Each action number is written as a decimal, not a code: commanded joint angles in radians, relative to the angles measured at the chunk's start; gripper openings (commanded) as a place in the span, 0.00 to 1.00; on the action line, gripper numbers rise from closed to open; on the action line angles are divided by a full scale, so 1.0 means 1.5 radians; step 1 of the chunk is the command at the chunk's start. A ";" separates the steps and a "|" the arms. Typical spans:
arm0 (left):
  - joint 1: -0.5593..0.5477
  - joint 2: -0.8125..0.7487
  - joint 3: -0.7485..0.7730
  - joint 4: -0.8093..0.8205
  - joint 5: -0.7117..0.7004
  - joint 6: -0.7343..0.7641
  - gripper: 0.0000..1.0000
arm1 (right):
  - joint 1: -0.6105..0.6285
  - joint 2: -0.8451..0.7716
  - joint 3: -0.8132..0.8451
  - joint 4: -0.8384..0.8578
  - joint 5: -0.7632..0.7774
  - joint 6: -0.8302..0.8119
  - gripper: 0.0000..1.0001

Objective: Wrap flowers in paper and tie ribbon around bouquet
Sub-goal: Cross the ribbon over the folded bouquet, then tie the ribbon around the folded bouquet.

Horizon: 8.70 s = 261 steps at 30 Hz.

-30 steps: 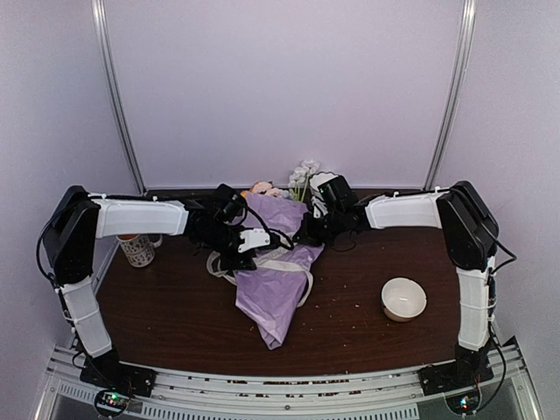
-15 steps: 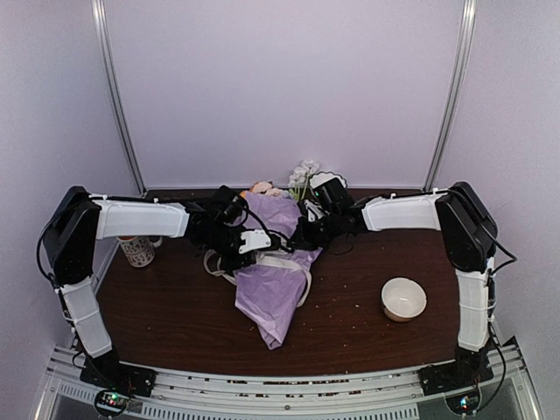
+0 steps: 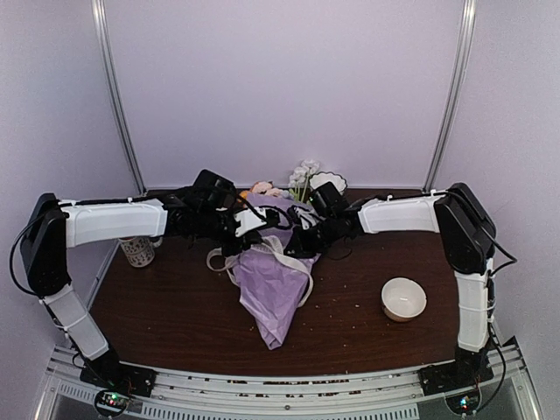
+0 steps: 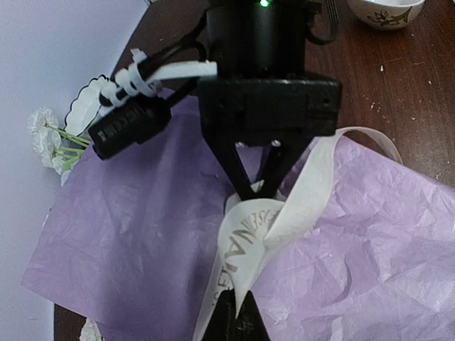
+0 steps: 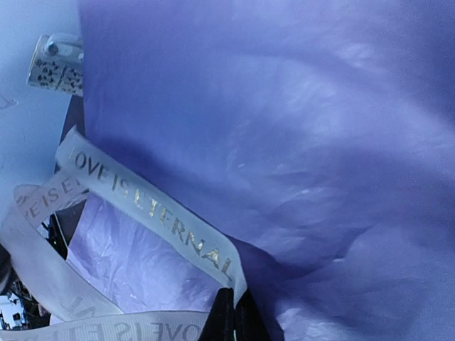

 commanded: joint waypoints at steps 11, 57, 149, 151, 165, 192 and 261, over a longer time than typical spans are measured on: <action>0.005 -0.012 -0.002 0.099 0.076 -0.076 0.00 | 0.037 -0.025 -0.037 -0.001 -0.173 -0.121 0.01; 0.060 0.186 0.046 0.194 0.099 -0.241 0.00 | 0.107 -0.233 -0.208 0.086 0.152 -0.184 0.40; 0.199 0.026 -0.180 0.144 0.084 -0.470 0.00 | 0.031 -0.254 -0.222 0.196 0.007 -0.095 0.00; 0.200 0.000 -0.188 0.148 0.050 -0.471 0.00 | 0.023 -0.279 -0.226 0.219 -0.032 -0.066 0.00; 0.244 -0.096 -0.217 0.136 -0.002 -0.473 0.00 | -0.087 -0.396 -0.287 0.224 -0.009 -0.025 0.00; 0.134 -0.133 -0.098 -0.071 -0.105 -0.380 0.29 | -0.013 -0.298 -0.207 0.199 -0.012 -0.044 0.00; 0.104 -0.226 -0.237 -0.019 -0.156 -0.473 0.00 | 0.007 -0.382 -0.061 0.071 0.021 -0.124 0.00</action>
